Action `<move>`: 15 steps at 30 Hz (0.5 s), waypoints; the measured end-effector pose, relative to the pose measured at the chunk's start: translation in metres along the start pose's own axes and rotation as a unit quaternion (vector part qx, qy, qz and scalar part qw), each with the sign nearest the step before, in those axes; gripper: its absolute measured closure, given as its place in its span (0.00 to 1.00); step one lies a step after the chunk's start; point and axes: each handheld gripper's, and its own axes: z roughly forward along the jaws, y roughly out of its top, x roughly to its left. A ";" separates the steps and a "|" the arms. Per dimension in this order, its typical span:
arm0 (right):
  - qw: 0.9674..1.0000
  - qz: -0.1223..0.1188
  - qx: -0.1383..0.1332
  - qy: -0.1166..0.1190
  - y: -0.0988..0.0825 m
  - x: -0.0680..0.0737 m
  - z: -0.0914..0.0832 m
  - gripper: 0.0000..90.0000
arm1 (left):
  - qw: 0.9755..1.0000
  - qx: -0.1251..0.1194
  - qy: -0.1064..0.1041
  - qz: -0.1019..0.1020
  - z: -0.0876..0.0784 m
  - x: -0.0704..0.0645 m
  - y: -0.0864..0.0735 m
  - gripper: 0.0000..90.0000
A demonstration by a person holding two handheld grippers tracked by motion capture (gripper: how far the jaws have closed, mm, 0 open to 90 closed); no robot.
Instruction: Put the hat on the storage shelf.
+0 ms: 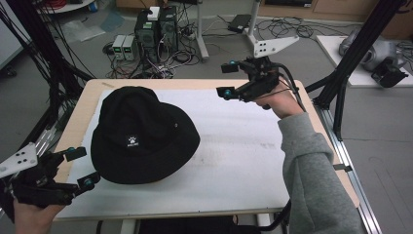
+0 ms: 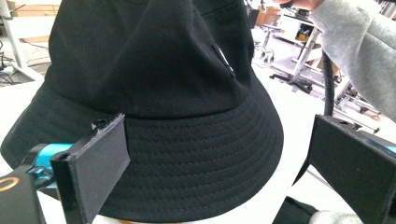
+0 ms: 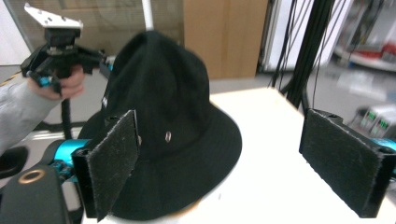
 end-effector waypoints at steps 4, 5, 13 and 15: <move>1.000 -0.005 -0.013 -0.024 -0.008 0.007 -0.015 0.13 | 1.000 -0.001 0.000 0.002 0.001 0.001 0.001 0.07; 1.000 0.004 -0.017 -0.026 -0.011 0.009 -0.018 0.13 | 1.000 -0.002 0.000 0.002 0.001 0.001 0.001 0.07; 0.997 0.022 -0.024 -0.067 -0.034 0.013 -0.038 0.13 | 1.000 -0.002 0.002 0.000 0.002 0.003 0.001 0.07; 0.997 0.027 -0.029 -0.070 -0.040 0.014 -0.043 0.13 | 1.000 -0.001 0.003 0.000 0.002 0.003 0.001 0.07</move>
